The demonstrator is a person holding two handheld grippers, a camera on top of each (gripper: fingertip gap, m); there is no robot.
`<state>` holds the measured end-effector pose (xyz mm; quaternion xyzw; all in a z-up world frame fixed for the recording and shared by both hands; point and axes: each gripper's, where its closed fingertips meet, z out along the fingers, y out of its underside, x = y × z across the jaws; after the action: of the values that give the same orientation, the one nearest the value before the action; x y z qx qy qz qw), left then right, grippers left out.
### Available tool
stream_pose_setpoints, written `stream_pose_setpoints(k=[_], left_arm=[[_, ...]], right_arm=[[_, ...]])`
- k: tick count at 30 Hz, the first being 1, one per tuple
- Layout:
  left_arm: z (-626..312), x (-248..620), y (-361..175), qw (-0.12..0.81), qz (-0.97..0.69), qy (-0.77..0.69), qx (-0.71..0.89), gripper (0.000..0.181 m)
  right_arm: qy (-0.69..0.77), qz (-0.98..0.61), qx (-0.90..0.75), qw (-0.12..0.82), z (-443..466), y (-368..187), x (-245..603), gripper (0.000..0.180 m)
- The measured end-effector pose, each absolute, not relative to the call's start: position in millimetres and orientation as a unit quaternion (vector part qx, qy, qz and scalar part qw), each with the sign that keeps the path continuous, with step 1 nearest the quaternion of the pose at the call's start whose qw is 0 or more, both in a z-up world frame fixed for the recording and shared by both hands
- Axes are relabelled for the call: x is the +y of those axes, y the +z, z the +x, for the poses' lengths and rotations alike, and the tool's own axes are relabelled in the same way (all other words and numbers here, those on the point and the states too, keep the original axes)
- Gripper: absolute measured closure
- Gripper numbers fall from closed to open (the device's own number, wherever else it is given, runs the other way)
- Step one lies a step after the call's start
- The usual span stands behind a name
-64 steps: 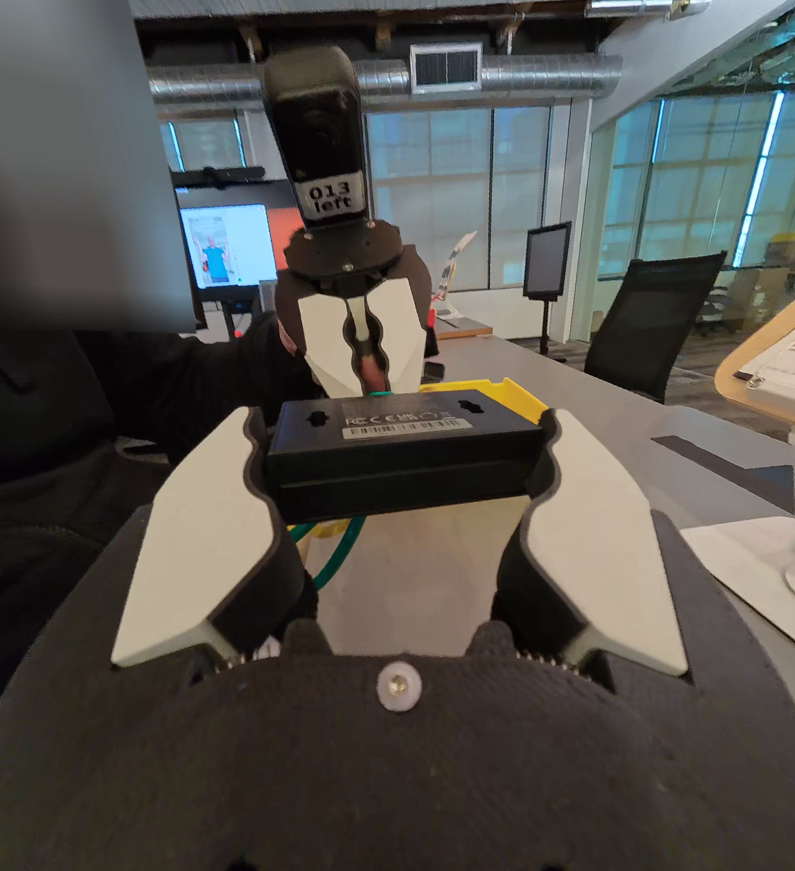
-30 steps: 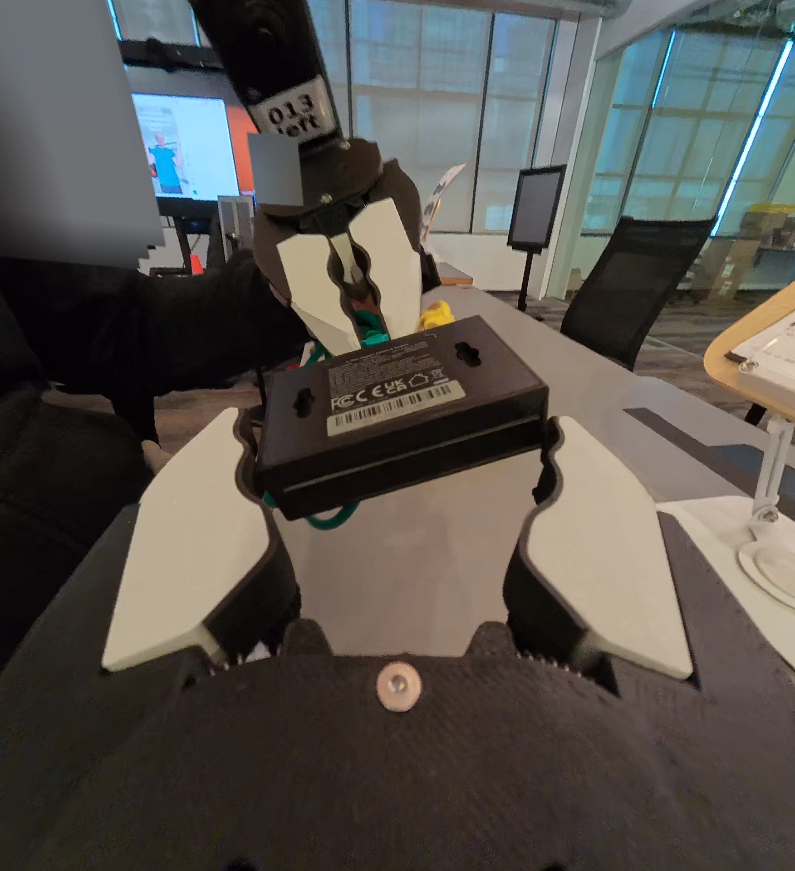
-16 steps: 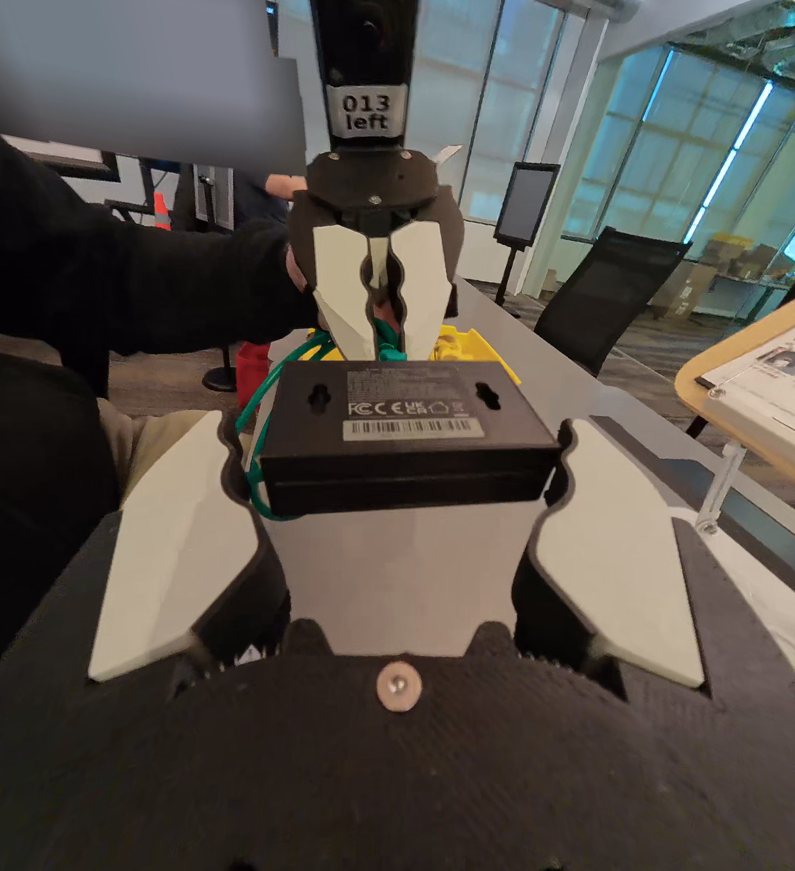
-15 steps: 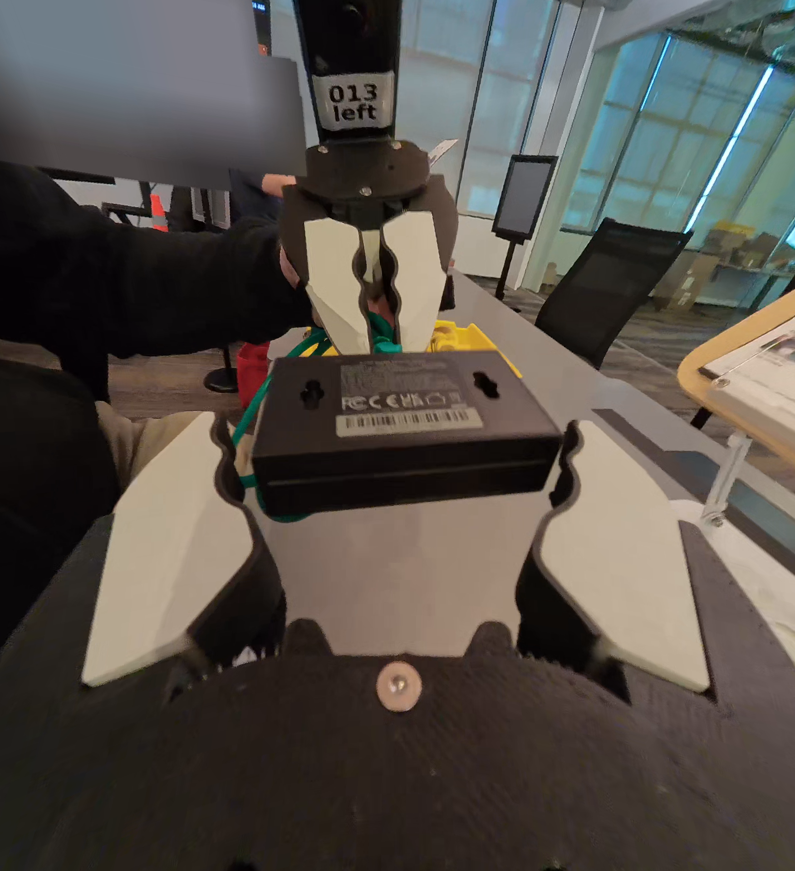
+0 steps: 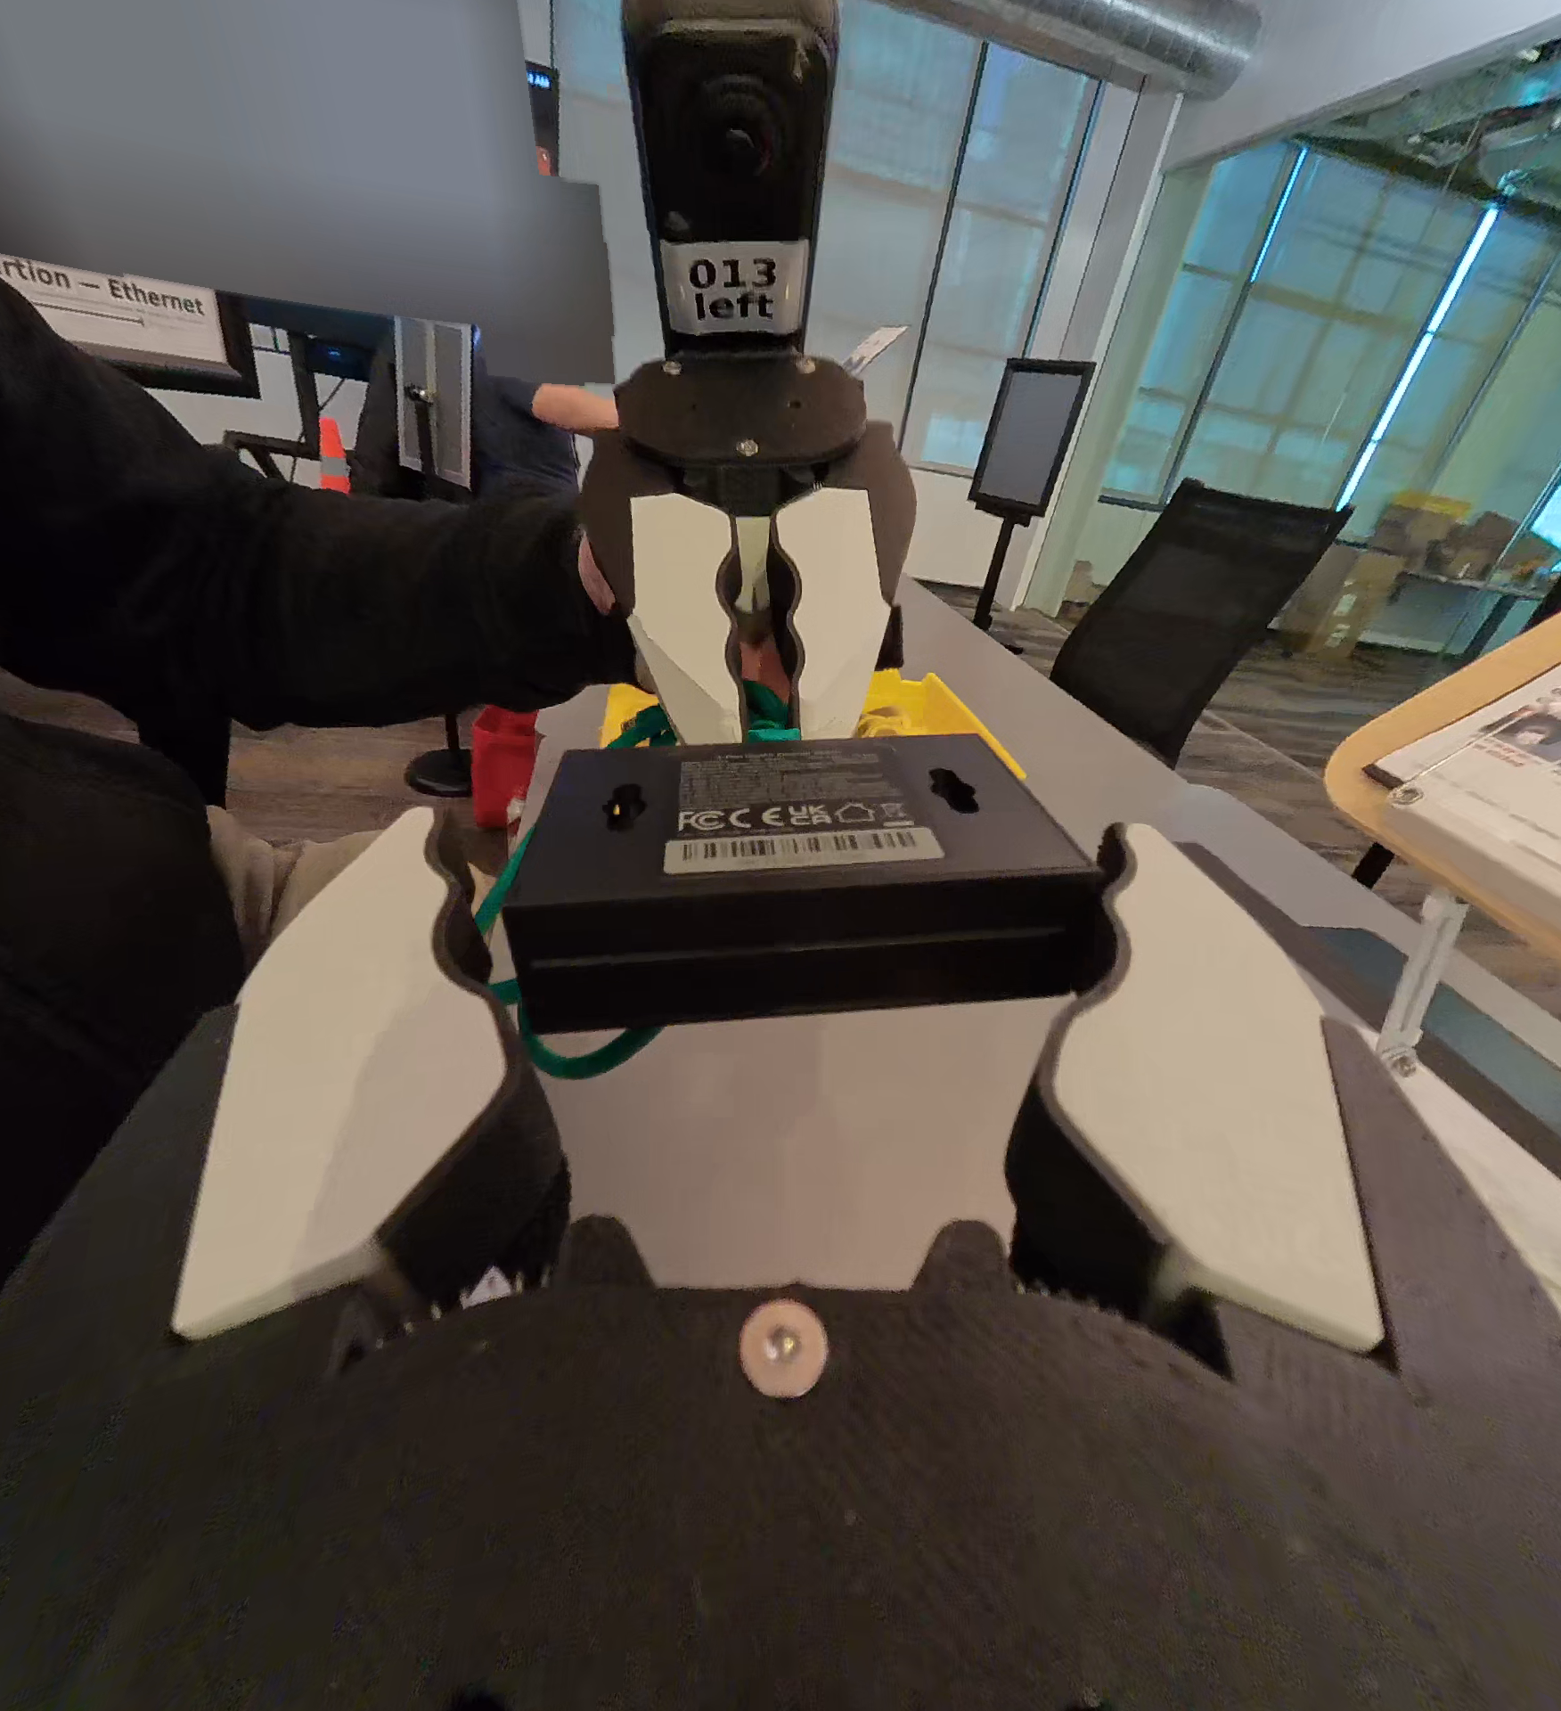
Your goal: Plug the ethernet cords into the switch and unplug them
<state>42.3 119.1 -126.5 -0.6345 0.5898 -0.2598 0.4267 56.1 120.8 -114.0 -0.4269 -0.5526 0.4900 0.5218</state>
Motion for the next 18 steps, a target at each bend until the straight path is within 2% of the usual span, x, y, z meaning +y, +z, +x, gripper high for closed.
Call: stream_pose_setpoints(k=[1, 3, 18], left_arm=[[42.5, 117.5, -125.6, 0.427, -0.632, -0.268, 0.589, 0.171], [42.3, 117.6, -127.3, 0.425, -0.634, -0.268, 0.588, 0.171], [33.6, 122.4, -143.5, 0.391, -0.669, -0.233, 0.588, 0.17]], right_arm=[[0.49, -0.421, -0.553, 0.526, 57.0, -112.2, 119.6, 0.06], [0.484, -0.42, -0.557, 0.528, 58.5, -111.7, 119.3, 0.065], [0.46, -0.467, -0.578, 0.487, 52.7, -131.6, 125.0, 0.067]])
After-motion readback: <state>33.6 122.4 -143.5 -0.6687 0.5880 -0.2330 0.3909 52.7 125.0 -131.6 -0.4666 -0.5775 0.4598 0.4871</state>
